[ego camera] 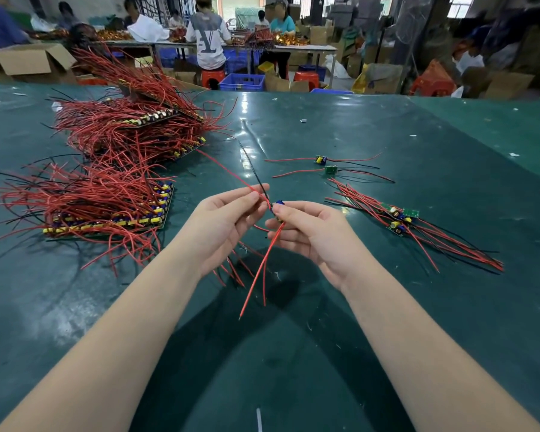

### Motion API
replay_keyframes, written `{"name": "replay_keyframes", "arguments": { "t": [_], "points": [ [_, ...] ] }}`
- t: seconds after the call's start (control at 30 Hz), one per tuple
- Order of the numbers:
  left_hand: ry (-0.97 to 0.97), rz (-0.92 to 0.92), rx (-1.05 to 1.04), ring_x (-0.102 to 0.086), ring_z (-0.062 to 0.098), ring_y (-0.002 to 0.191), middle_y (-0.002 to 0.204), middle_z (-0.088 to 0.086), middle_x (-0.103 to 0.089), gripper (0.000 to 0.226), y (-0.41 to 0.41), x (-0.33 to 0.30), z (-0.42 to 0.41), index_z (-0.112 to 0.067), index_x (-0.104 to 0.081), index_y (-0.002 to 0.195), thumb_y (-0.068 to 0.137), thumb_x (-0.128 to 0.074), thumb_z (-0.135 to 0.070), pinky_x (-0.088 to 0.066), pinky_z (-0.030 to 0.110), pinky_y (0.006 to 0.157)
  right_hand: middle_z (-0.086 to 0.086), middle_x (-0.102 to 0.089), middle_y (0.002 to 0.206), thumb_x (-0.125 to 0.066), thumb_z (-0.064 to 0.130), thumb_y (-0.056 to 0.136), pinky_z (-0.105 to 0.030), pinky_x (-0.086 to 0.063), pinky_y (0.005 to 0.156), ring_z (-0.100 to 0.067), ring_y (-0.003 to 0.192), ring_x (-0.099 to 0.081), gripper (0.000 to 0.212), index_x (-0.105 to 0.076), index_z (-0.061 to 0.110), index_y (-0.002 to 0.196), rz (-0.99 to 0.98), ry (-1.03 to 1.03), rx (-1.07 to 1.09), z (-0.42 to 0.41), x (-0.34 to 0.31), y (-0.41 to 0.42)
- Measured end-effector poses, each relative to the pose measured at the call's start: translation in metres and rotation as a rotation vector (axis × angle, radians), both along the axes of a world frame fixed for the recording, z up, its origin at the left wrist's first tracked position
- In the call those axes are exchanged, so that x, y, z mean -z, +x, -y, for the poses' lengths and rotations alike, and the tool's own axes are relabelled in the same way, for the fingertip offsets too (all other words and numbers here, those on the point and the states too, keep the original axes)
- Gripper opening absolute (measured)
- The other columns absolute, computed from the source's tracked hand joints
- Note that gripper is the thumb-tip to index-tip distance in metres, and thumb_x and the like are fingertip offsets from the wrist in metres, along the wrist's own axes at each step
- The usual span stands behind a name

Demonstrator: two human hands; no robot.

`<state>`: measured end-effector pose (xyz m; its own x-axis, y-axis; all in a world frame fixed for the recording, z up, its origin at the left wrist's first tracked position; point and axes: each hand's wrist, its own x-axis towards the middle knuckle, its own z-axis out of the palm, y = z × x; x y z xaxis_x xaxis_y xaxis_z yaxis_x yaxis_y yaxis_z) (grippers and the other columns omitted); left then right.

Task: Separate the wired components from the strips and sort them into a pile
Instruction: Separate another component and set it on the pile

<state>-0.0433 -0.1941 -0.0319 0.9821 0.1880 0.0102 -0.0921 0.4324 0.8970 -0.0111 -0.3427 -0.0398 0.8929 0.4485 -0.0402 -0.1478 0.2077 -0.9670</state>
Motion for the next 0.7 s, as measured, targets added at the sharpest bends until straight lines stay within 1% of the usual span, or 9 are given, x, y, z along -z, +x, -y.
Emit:
{"name": "replay_keyframes", "arguments": {
  "t": [0.13, 0.2, 0.27, 0.33, 0.47, 0.57, 0.7],
  "points": [
    [0.053, -0.007, -0.009, -0.064, 0.003, 0.062, 0.070, 0.001, -0.070, 0.019, -0.0003, -0.0006, 0.0002, -0.003, -0.068, 0.095, 0.095, -0.050, 0.001, -0.053, 0.010, 0.066, -0.004, -0.074, 0.074, -0.069, 0.016, 0.087, -0.022, -0.055, 0.060, -0.015, 0.063, -0.070, 0.004, -0.069, 0.015, 0.090, 0.051, -0.063, -0.010, 0.0005, -0.0010, 0.0002],
    [0.083, -0.022, -0.022, -0.063, 0.004, 0.060, 0.068, 0.002, -0.069, 0.019, -0.0002, -0.0009, 0.0004, -0.002, -0.068, 0.091, 0.095, -0.050, 0.003, -0.053, 0.011, 0.064, -0.002, -0.073, 0.071, -0.068, 0.015, 0.087, -0.024, -0.057, 0.061, -0.012, 0.060, -0.068, 0.003, -0.069, 0.017, 0.090, 0.110, -0.130, -0.009, 0.0009, -0.0008, 0.0004],
    [0.130, -0.033, -0.039, -0.061, 0.006, 0.058, 0.068, 0.004, -0.068, 0.019, -0.0002, -0.0006, 0.0010, 0.000, -0.066, 0.088, 0.094, -0.049, 0.005, -0.053, 0.012, 0.063, 0.000, -0.071, 0.070, -0.067, 0.013, 0.088, -0.028, -0.059, 0.065, -0.011, 0.057, -0.066, 0.005, -0.068, 0.018, 0.089, 0.166, -0.200, -0.015, 0.0005, -0.0004, -0.0009],
    [0.198, -0.032, -0.047, -0.060, 0.006, 0.057, 0.069, 0.004, -0.066, 0.020, -0.0009, 0.0000, 0.0017, -0.002, -0.064, 0.086, 0.094, -0.047, 0.006, -0.052, 0.014, 0.062, -0.002, -0.071, 0.072, -0.065, 0.012, 0.089, -0.030, -0.058, 0.067, -0.012, 0.056, -0.065, 0.007, -0.067, 0.018, 0.090, 0.193, -0.243, -0.024, -0.0007, 0.0001, -0.0027],
    [0.294, -0.015, -0.030, -0.059, 0.006, 0.058, 0.070, 0.004, -0.062, 0.021, -0.0024, 0.0006, 0.0036, -0.005, -0.064, 0.084, 0.094, -0.048, 0.004, -0.051, 0.014, 0.061, -0.009, -0.071, 0.080, -0.065, 0.013, 0.090, -0.034, -0.059, 0.072, -0.020, 0.063, -0.066, 0.002, -0.066, 0.013, 0.088, 0.151, -0.212, -0.016, -0.0026, -0.0001, -0.0039],
    [0.365, -0.026, -0.001, -0.059, 0.004, 0.062, 0.070, -0.001, -0.064, 0.021, -0.0035, 0.0011, 0.0058, -0.010, -0.067, 0.083, 0.094, -0.051, 0.000, -0.049, 0.012, 0.060, -0.004, -0.070, 0.073, -0.062, 0.011, 0.091, -0.027, -0.059, 0.066, -0.017, 0.061, -0.065, 0.009, -0.069, 0.010, 0.085, 0.116, -0.192, -0.028, -0.0028, 0.0001, -0.0043],
    [0.328, -0.052, 0.055, -0.061, 0.004, 0.062, 0.068, -0.006, -0.066, 0.022, -0.0049, -0.0007, 0.0050, -0.014, -0.065, 0.085, 0.096, -0.049, -0.005, -0.044, 0.014, 0.060, -0.003, -0.070, 0.072, -0.059, 0.011, 0.093, -0.023, -0.054, 0.060, -0.014, 0.059, -0.064, 0.016, -0.071, 0.011, 0.082, 0.011, -0.121, -0.067, -0.0016, -0.0025, -0.0041]
  ]
}}
